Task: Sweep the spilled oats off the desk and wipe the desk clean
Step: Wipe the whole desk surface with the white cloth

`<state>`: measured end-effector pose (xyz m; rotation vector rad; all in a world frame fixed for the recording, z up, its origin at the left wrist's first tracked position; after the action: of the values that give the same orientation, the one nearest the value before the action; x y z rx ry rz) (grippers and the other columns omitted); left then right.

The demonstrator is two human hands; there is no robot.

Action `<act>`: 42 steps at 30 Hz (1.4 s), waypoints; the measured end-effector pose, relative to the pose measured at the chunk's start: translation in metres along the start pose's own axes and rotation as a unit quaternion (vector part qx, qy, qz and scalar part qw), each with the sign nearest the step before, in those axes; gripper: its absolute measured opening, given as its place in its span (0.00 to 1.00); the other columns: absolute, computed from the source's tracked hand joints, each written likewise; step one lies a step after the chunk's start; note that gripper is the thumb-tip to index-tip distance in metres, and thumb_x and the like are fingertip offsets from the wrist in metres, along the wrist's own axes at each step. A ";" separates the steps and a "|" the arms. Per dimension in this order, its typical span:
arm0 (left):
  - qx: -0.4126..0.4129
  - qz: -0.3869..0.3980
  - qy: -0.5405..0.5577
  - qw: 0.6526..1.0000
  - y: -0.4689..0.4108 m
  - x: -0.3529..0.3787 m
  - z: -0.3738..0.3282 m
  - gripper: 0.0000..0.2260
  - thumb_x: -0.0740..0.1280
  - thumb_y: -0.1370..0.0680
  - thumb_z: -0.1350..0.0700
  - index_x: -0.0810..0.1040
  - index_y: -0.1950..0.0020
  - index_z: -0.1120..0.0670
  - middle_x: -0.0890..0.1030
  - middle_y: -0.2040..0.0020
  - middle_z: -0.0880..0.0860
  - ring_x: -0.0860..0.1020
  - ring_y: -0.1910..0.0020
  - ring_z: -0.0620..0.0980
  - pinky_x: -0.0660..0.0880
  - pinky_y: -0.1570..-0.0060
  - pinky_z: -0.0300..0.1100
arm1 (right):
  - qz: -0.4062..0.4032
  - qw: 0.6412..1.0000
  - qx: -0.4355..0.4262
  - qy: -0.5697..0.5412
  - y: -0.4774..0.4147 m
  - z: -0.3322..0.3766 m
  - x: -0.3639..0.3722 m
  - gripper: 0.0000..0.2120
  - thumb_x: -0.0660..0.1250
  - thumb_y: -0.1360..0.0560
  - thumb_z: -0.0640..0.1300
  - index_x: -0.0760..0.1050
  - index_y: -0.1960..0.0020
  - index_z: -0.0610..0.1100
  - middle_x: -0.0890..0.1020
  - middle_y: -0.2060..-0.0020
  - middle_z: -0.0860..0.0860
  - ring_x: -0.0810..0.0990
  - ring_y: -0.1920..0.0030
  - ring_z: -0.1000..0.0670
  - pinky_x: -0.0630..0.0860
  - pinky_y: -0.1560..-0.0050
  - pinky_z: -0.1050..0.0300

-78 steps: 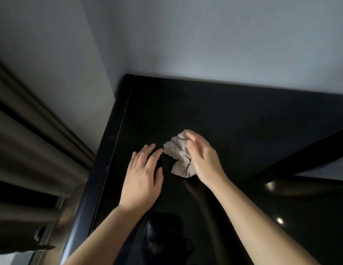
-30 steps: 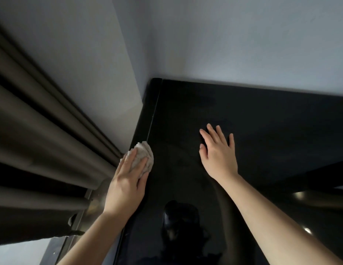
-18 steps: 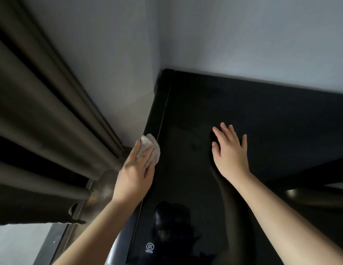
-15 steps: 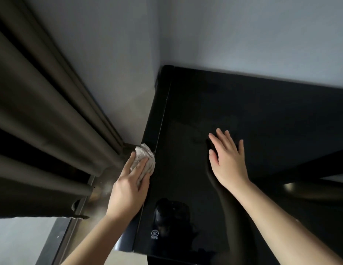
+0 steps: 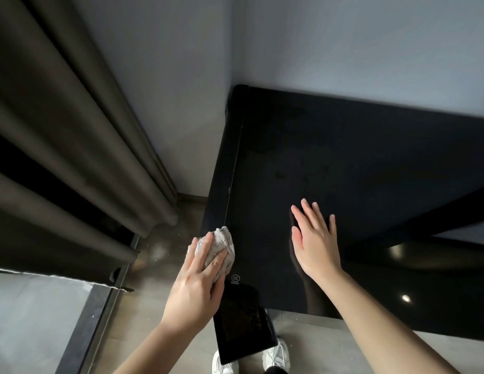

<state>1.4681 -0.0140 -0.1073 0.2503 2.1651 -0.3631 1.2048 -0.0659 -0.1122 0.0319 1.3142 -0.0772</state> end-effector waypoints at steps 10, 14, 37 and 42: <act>-0.087 -0.021 0.047 0.995 -0.084 0.010 0.017 0.18 0.65 0.22 0.59 0.75 0.32 0.51 0.60 0.23 0.52 0.60 0.25 0.59 0.67 0.31 0.56 | -0.021 1.000 -0.003 -0.017 0.001 -0.002 0.002 0.22 0.59 0.19 0.43 0.66 0.26 0.47 0.63 0.24 0.48 0.56 0.23 0.46 0.50 0.25 0.39; -0.068 -0.035 0.096 0.992 -0.010 -0.012 0.009 0.17 0.67 0.23 0.63 0.78 0.35 0.52 0.63 0.24 0.52 0.66 0.27 0.54 0.72 0.35 0.47 | -0.018 1.000 0.005 -0.007 0.001 0.001 0.001 0.22 0.59 0.19 0.43 0.66 0.26 0.47 0.63 0.24 0.48 0.56 0.23 0.46 0.51 0.25 0.39; -0.164 -0.030 0.075 0.983 -0.161 0.013 0.035 0.21 0.63 0.20 0.55 0.67 0.27 0.47 0.61 0.25 0.54 0.66 0.30 0.58 0.71 0.35 0.53 | 0.012 0.999 0.035 0.010 -0.116 -0.016 -0.004 0.24 0.54 0.18 0.50 0.57 0.23 0.51 0.55 0.22 0.49 0.49 0.22 0.47 0.48 0.24 0.37; -0.112 -0.045 -0.001 0.993 -0.233 0.025 0.039 0.21 0.62 0.21 0.57 0.68 0.27 0.50 0.62 0.27 0.57 0.68 0.33 0.61 0.71 0.36 0.55 | 0.019 0.999 0.042 0.013 -0.176 -0.039 -0.008 0.24 0.51 0.17 0.51 0.55 0.22 0.52 0.53 0.21 0.50 0.47 0.21 0.48 0.45 0.24 0.38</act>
<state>1.4115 -0.2448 -0.1106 0.0261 2.1978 -0.1679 1.1515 -0.2385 -0.1104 0.1287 1.3345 -0.0994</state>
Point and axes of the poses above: each hand's wrist, its own y-axis away from the middle knuckle, its own x-axis out of the palm, z = x × y, the point moved 5 cm from there along -y, towards the middle knuckle
